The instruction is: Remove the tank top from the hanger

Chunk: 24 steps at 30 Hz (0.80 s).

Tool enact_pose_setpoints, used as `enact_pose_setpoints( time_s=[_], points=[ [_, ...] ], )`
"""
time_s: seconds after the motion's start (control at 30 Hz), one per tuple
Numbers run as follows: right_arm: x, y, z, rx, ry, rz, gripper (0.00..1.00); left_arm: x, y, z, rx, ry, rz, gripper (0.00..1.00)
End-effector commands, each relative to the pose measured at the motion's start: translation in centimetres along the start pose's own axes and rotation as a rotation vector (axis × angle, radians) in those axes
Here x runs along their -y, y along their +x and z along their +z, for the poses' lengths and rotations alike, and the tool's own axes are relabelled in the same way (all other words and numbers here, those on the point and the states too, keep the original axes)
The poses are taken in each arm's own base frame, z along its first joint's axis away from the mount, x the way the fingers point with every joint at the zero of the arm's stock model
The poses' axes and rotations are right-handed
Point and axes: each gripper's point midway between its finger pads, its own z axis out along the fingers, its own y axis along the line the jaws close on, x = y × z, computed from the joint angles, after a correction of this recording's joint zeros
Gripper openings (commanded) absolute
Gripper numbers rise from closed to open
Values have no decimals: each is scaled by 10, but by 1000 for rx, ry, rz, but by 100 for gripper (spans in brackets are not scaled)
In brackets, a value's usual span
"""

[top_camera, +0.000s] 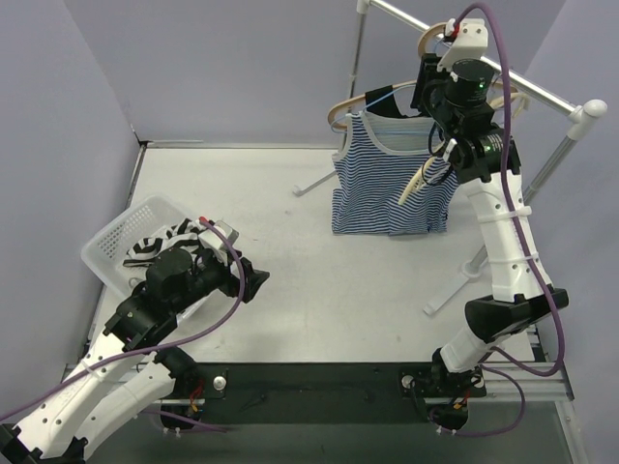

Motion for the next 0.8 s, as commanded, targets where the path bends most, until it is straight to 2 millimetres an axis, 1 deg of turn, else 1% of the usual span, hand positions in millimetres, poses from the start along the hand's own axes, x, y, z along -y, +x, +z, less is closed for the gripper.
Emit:
enact_pose_setpoints(
  time_s=[0.0,0.1,0.23,0.33,0.37,0.47,0.57,0.6,0.77],
  points=[
    [6,-39,-2,111,5,12,40,-1,-14,-3,44,2,22,97],
    [9,-41,3,122,0,14,37,-3,-16,-4,56,-4,20,97],
    [13,-44,8,134,4,19,36,-5,-19,-5,72,-2,16,97],
    [16,-42,13,130,1,27,36,-11,-21,-6,78,-29,15,97],
    [17,-42,14,132,-4,33,35,-15,-21,-7,81,-41,8,97],
    [14,-42,18,134,-32,39,33,-16,-24,-8,99,-34,4,97],
    [11,-42,22,138,-45,39,27,-17,-23,-7,98,-31,-4,97],
    [11,-44,22,150,-45,42,23,-18,-23,-6,97,-33,-5,97],
    [7,-52,22,181,-72,36,13,-19,-22,-4,89,-32,-11,97]
  ],
)
